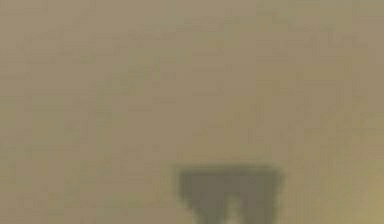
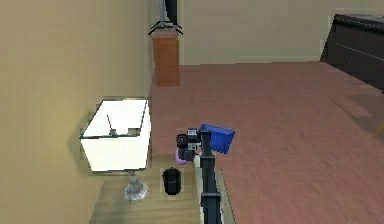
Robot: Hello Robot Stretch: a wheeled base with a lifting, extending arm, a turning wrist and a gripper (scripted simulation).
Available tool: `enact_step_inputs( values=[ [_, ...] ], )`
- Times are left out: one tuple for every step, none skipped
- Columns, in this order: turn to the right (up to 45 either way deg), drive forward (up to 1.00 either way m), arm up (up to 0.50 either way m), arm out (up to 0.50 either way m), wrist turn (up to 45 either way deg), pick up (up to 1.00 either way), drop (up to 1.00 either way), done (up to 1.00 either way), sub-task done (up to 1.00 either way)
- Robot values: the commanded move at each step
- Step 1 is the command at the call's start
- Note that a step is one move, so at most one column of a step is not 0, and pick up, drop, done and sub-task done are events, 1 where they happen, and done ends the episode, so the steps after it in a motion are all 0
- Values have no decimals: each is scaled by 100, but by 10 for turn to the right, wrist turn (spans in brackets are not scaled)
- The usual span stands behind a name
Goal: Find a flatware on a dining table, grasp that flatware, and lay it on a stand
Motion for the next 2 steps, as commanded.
enact_step_inputs(
  values=[
    [0, 0, -32, 0, 0, 0, 0, 0, 0],
    [0, 0, 0, 0, 0, 0, 100, 0, 0]
  ],
)
